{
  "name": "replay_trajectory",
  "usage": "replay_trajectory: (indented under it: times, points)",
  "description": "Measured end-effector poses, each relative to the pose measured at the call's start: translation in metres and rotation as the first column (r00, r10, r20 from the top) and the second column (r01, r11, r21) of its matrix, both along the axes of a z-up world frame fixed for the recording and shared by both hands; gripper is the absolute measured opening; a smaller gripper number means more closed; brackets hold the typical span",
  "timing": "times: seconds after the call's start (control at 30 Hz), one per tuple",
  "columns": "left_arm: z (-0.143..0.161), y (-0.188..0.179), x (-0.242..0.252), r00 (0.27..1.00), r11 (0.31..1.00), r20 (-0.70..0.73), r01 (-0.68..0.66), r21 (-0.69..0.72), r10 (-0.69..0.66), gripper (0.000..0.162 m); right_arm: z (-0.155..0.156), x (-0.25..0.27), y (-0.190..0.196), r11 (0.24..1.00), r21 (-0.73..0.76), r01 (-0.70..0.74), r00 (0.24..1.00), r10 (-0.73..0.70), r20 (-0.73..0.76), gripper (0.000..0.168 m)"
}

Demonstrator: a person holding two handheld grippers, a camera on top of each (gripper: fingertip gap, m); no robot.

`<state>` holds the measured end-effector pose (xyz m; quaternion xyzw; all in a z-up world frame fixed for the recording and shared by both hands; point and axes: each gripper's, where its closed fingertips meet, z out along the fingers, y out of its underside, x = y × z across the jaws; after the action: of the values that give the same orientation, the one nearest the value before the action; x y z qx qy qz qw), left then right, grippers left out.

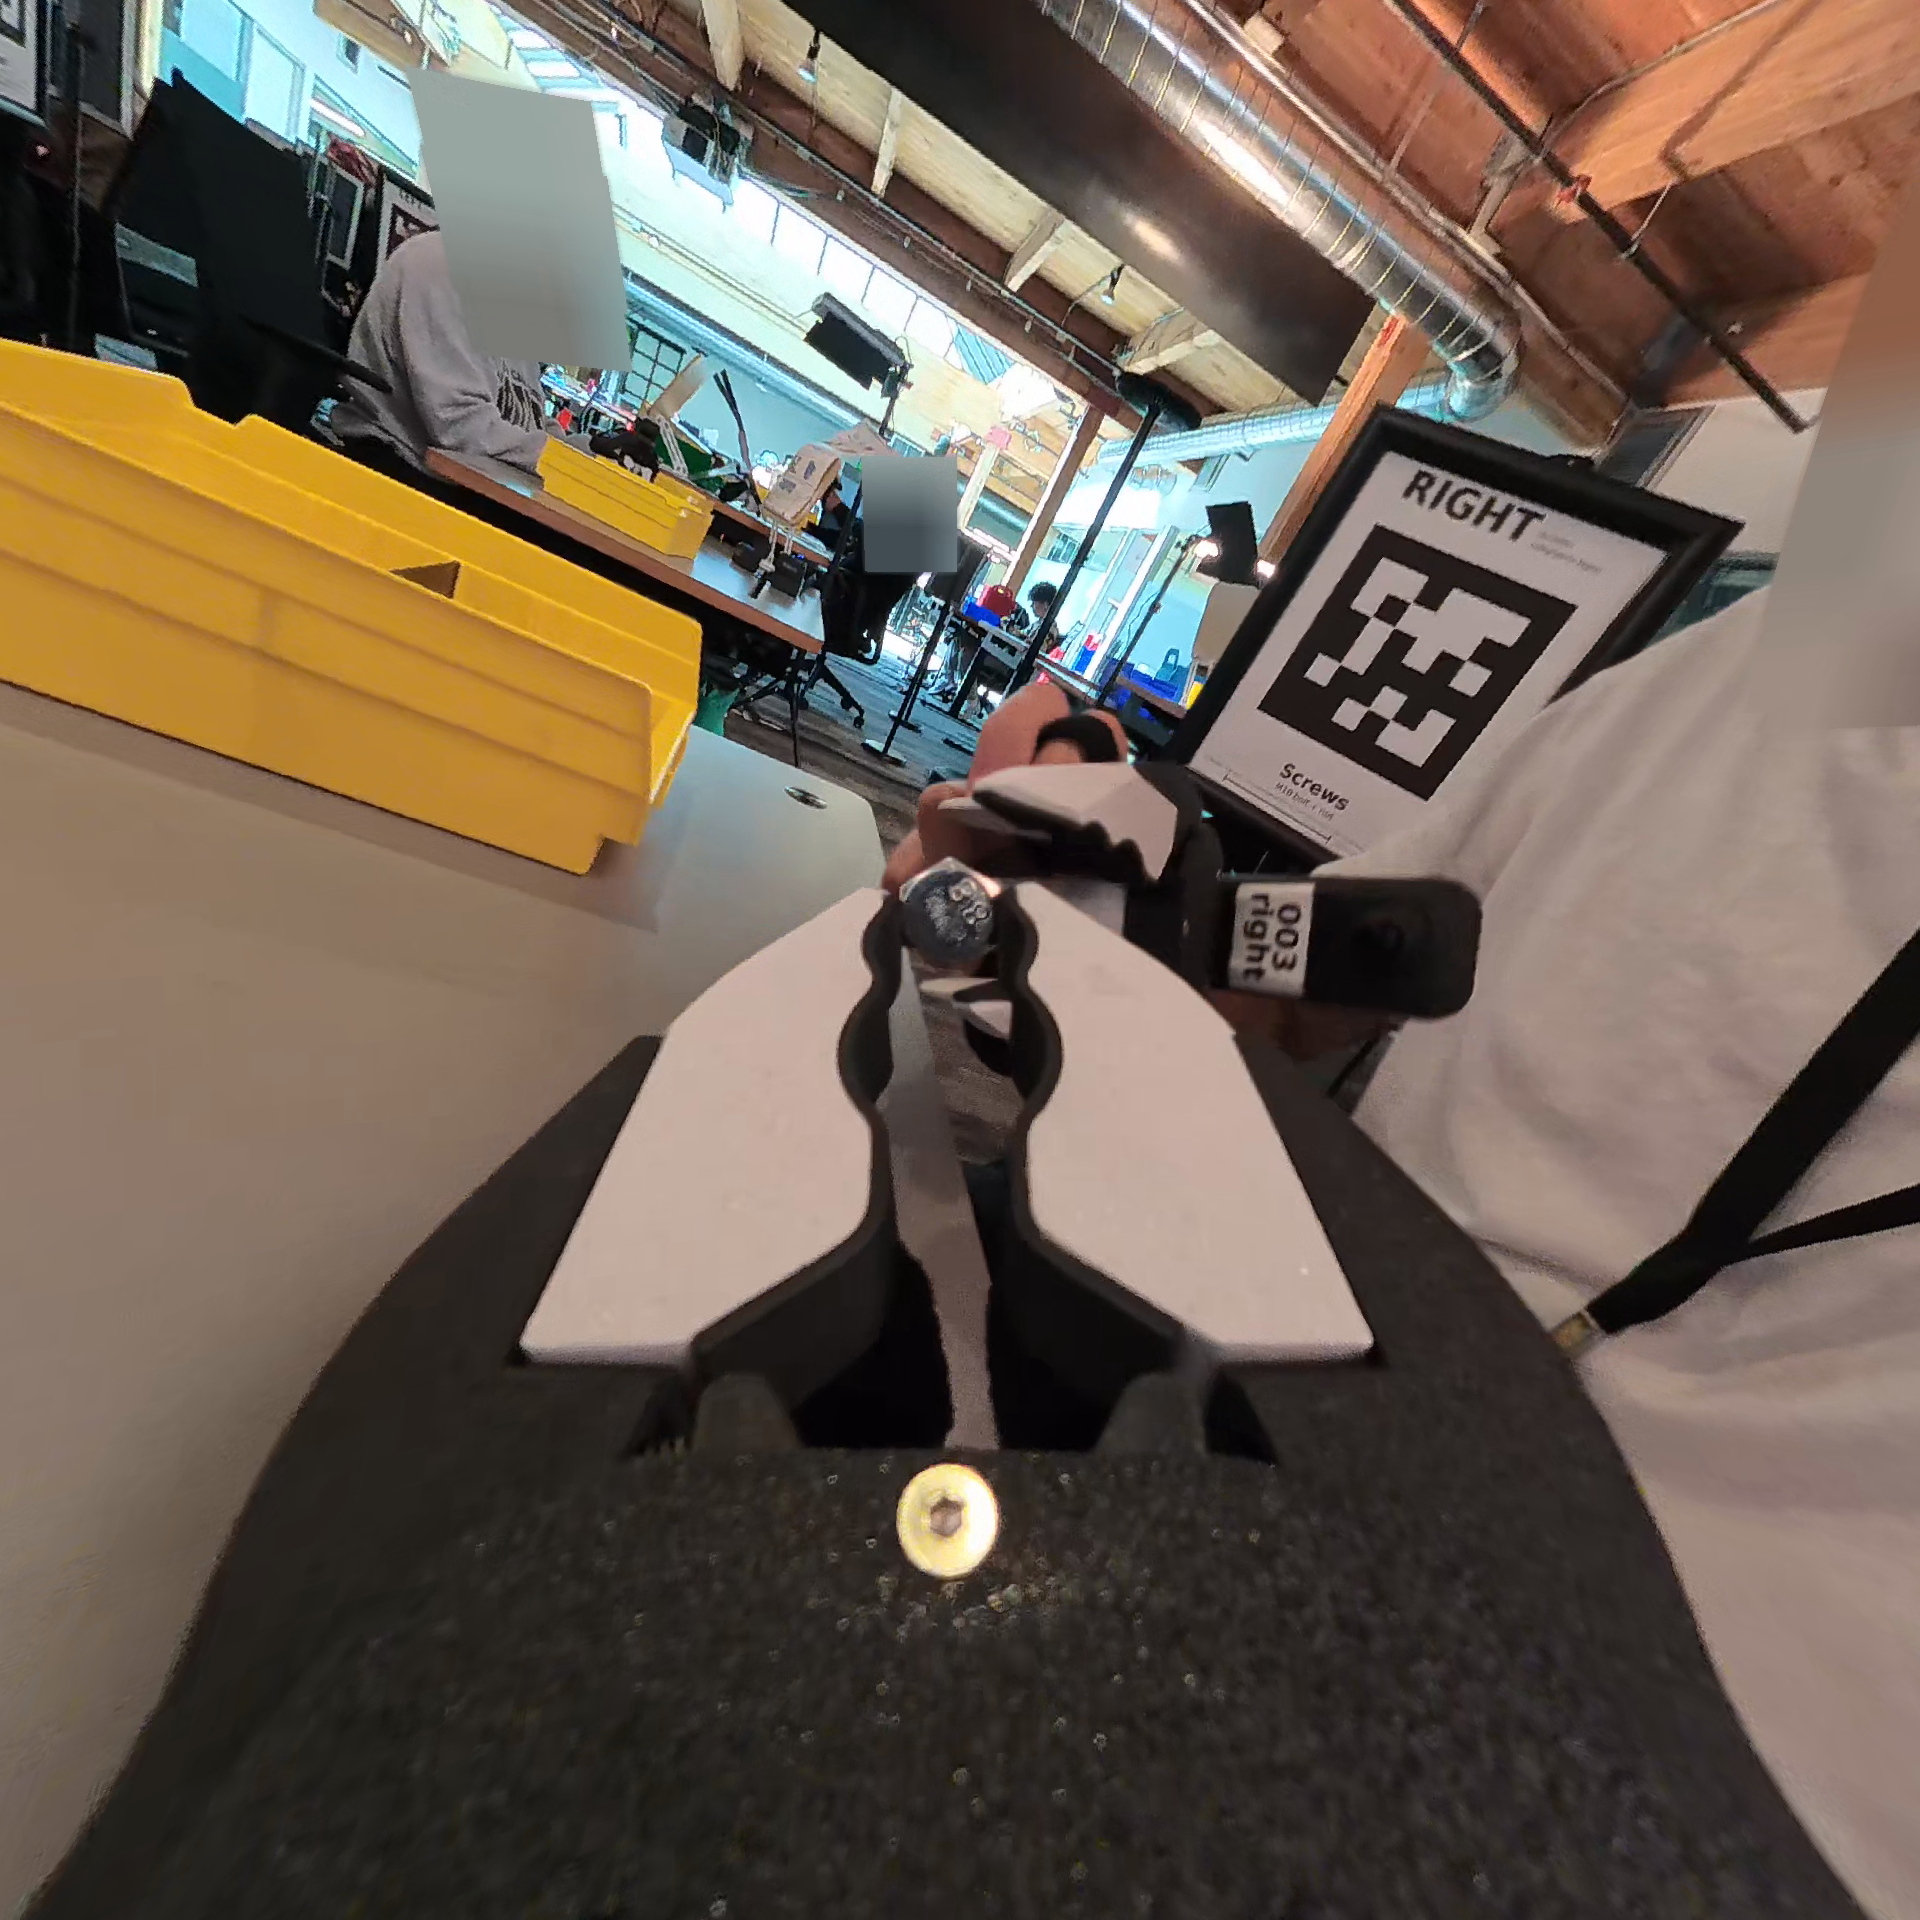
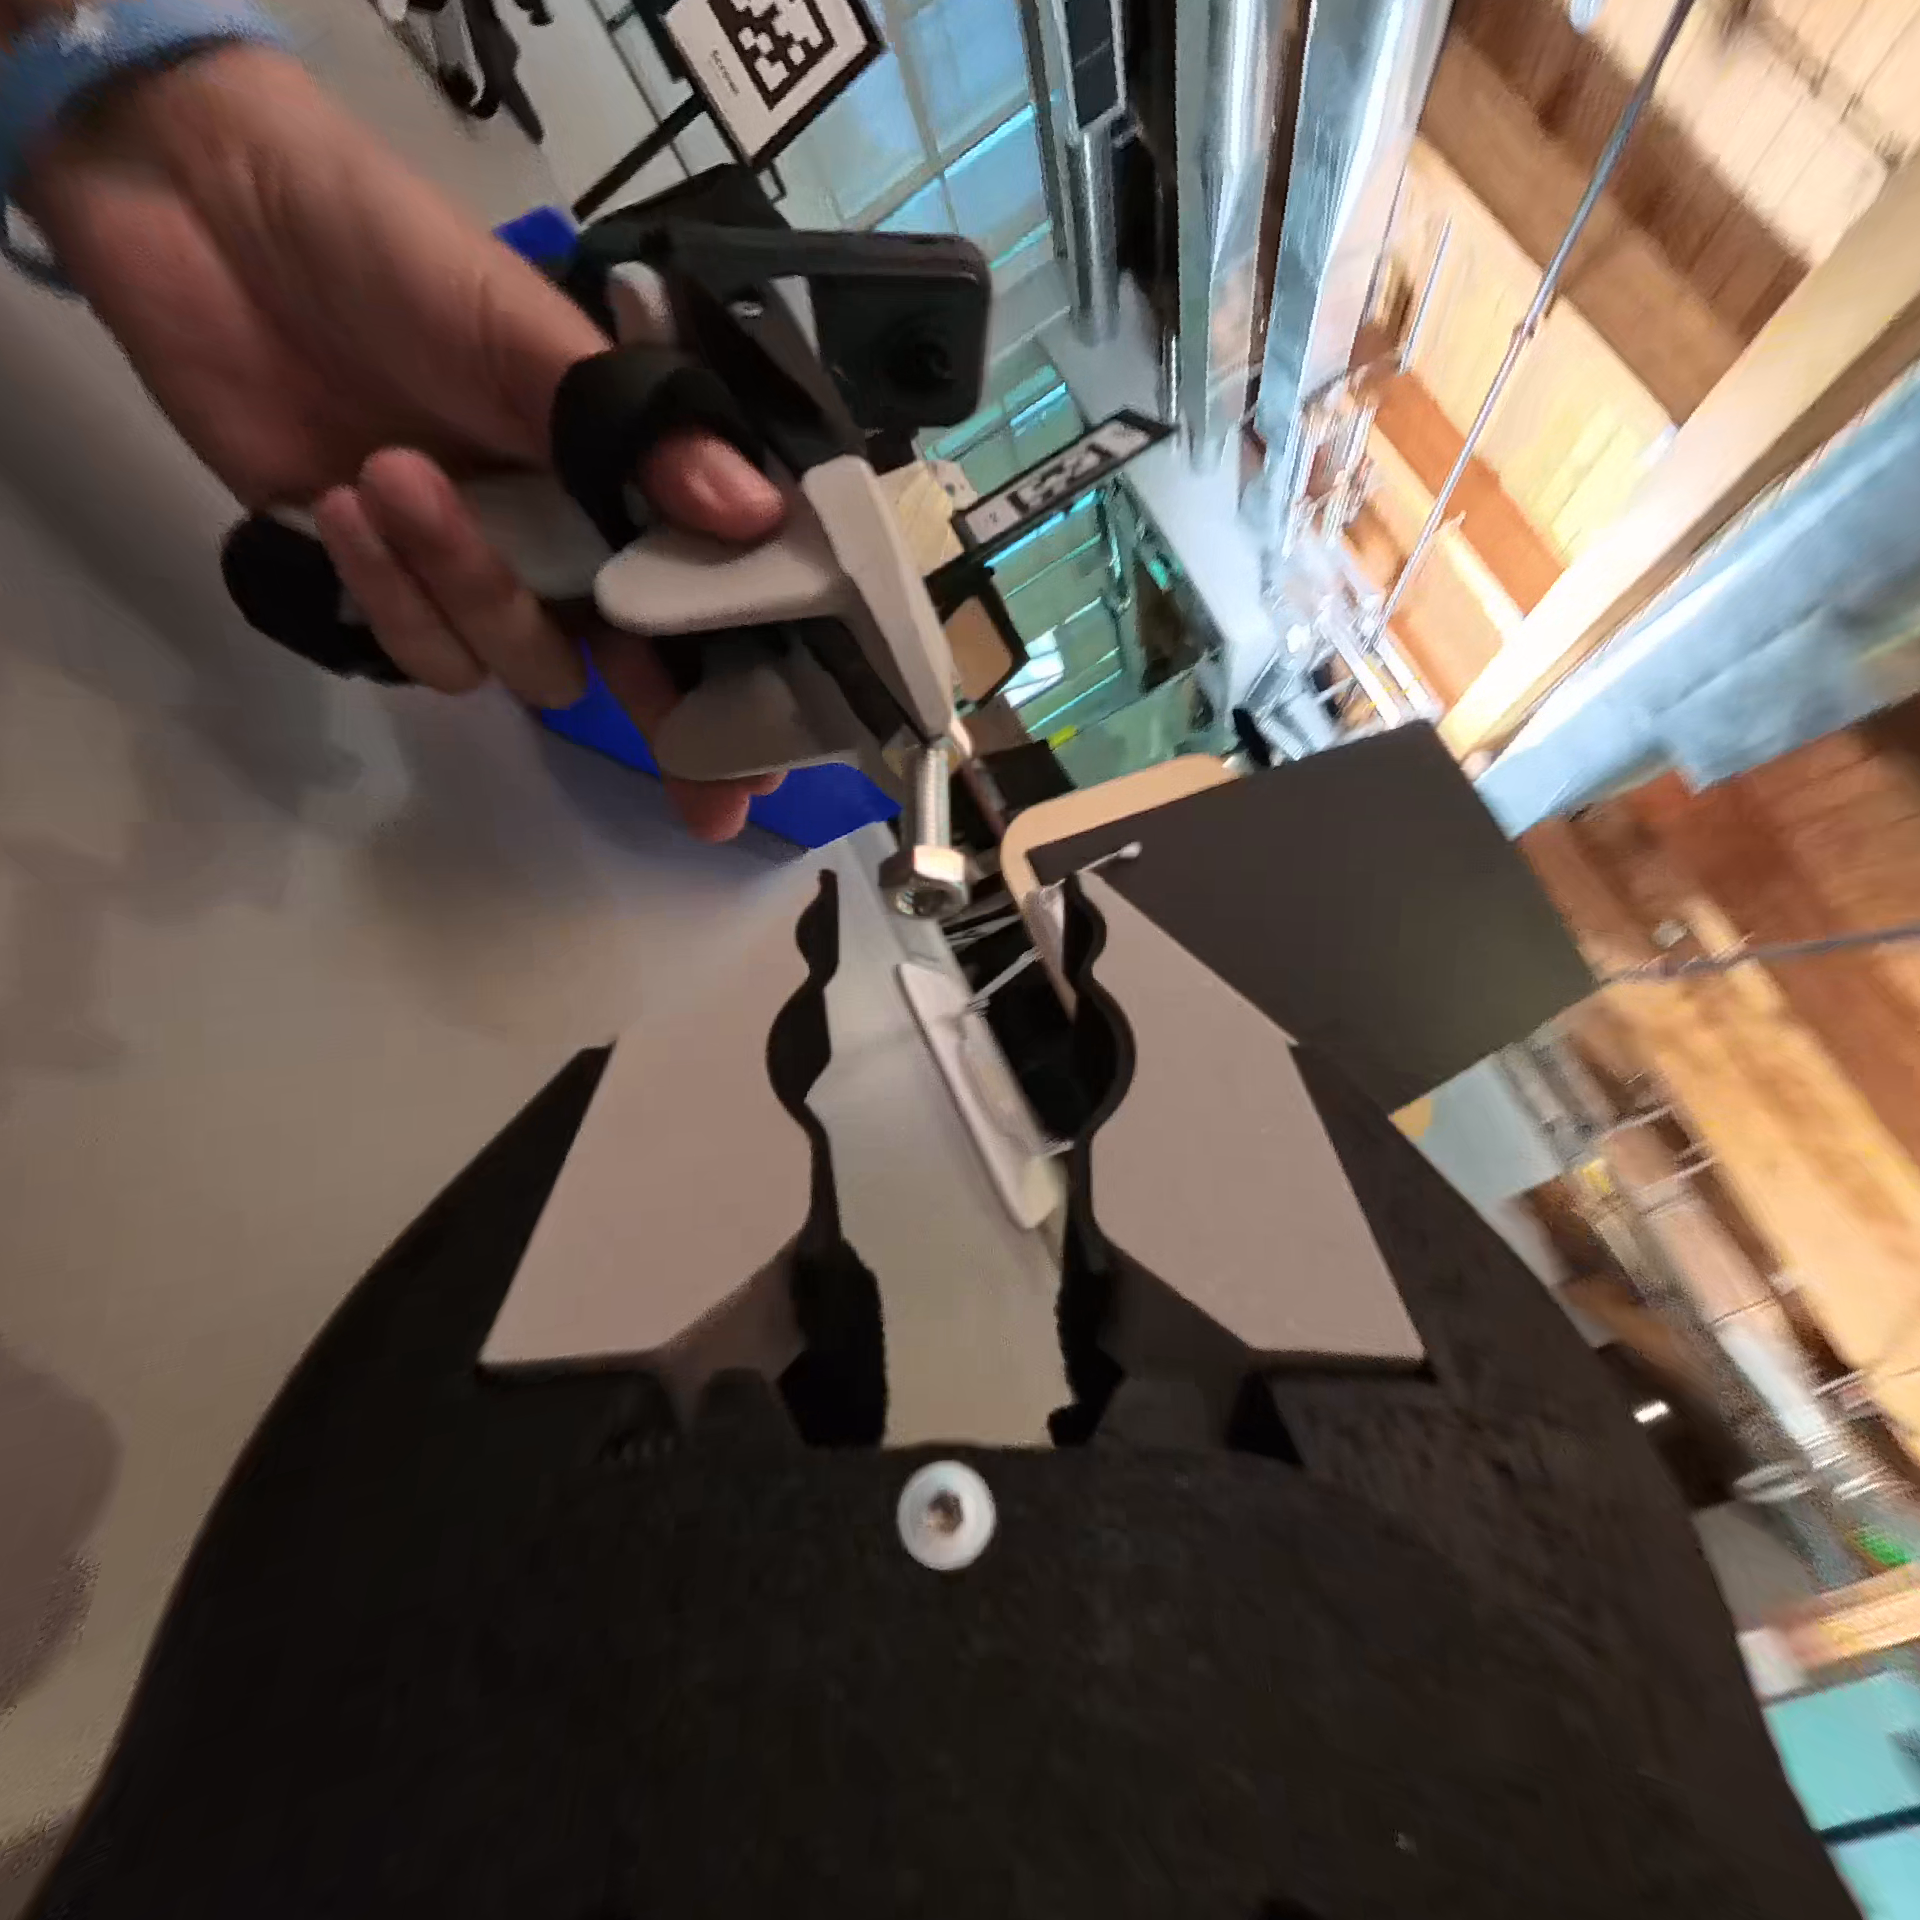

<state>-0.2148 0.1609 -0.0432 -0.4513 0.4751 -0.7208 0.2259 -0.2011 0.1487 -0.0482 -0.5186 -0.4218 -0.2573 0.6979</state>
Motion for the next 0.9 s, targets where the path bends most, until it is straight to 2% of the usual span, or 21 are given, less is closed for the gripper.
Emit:
replay_trajectory:
  times: [0.07, 0.13, 0.2, 0.27, 0.33, 0.37, 0.43, 0.47, 0.53, 0.57, 0.67, 0.83, 0.9]
  points:
    - [0.003, 0.001, 0.005, 1.000, 0.999, 0.021, -0.005, 0.041, 0.004, 0.017, -0.002, 0.011, 0.000, 0.994, -0.108, -0.023, 0.987, 0.006, -0.158, 0.044]
    - [0.003, 0.001, 0.011, 0.999, 0.992, 0.045, -0.024, 0.121, 0.019, 0.017, -0.014, 0.019, 0.001, 0.953, -0.278, -0.121, 0.934, 0.014, -0.358, 0.044]
    - [0.004, -0.001, 0.017, 0.997, 0.978, 0.077, -0.046, 0.203, 0.031, 0.017, -0.038, 0.017, -0.003, 0.819, -0.476, -0.319, 0.825, -0.007, -0.565, 0.053]
    - [0.007, -0.004, 0.021, 0.992, 0.965, 0.120, -0.061, 0.254, 0.031, 0.017, -0.046, 0.017, -0.008, 0.652, -0.541, -0.531, 0.643, -0.105, -0.758, 0.062]
    - [0.009, -0.009, 0.024, 0.987, 0.951, 0.156, -0.070, 0.301, 0.023, 0.017, -0.035, 0.011, -0.021, 0.464, -0.434, -0.772, 0.394, -0.186, -0.900, 0.060]
    - [0.009, -0.012, 0.025, 0.986, 0.943, 0.166, -0.069, 0.326, 0.015, 0.017, -0.033, 0.008, -0.027, 0.354, -0.368, -0.860, 0.288, -0.257, -0.922, 0.059]
    - [0.008, -0.018, 0.026, 0.984, 0.926, 0.177, -0.062, 0.372, -0.005, 0.017, -0.035, 0.004, -0.038, 0.139, -0.208, -0.968, 0.133, -0.417, -0.899, 0.060]
    - [0.007, -0.021, 0.026, 0.983, 0.920, 0.182, -0.056, 0.388, -0.016, 0.017, -0.027, 0.007, -0.038, 0.080, -0.072, -0.994, 0.025, -0.478, -0.878, 0.059]
    - [0.005, -0.027, 0.026, 0.983, 0.908, 0.181, -0.048, 0.417, -0.031, 0.017, -0.013, 0.019, -0.031, 0.064, 0.183, -0.981, -0.186, -0.582, -0.792, 0.055]
    - [0.003, -0.028, 0.026, 0.984, 0.900, 0.177, -0.049, 0.433, -0.031, 0.017, -0.010, 0.022, -0.029, 0.063, 0.244, -0.968, -0.231, -0.603, -0.764, 0.053]
    - [0.000, -0.029, 0.022, 0.986, 0.885, 0.168, -0.065, 0.460, -0.016, 0.017, -0.015, 0.014, -0.028, 0.040, 0.174, -0.984, -0.163, -0.594, -0.787, 0.046]
    - [-0.004, -0.025, 0.012, 0.987, 0.877, 0.156, -0.104, 0.469, 0.033, 0.017, -0.014, 0.008, -0.016, 0.037, 0.167, -0.985, -0.156, -0.594, -0.789, 0.020]
    - [-0.004, -0.023, 0.007, 0.986, 0.874, 0.155, -0.126, 0.470, 0.059, 0.017, -0.014, 0.003, -0.014, 0.004, 0.154, -0.988, -0.126, -0.591, -0.796, 0.017]
